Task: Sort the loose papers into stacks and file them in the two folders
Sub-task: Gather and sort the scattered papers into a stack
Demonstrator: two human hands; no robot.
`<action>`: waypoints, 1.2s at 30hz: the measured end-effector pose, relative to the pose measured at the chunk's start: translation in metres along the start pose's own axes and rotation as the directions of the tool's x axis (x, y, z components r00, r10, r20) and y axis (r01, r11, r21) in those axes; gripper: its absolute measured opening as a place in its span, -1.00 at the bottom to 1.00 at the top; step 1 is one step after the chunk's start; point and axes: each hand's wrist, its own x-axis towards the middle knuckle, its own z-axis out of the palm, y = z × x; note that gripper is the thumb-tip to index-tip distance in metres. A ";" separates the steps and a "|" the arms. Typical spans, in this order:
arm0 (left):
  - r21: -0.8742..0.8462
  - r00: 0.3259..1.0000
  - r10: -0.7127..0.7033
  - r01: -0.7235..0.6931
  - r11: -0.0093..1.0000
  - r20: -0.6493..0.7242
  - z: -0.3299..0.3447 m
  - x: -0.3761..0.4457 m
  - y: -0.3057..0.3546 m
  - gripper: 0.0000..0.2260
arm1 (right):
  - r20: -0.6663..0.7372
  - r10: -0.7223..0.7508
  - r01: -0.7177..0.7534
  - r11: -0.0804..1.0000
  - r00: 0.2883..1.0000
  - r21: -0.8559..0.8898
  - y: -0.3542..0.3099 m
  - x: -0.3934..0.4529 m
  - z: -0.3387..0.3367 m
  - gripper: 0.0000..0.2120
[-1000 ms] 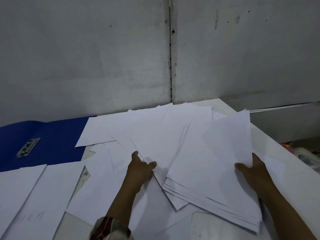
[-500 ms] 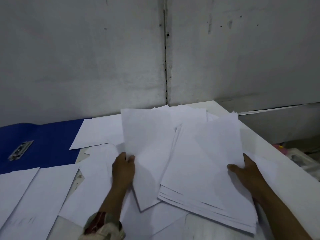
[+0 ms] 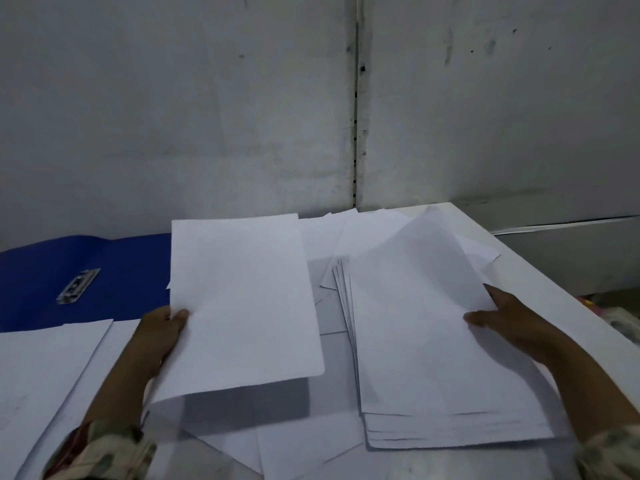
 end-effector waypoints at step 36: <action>0.038 0.974 0.224 -0.225 0.974 0.032 0.129 -0.057 0.021 -0.38 | 0.119 -0.142 0.086 0.920 0.983 0.382 -0.013 -0.001 0.064 -0.72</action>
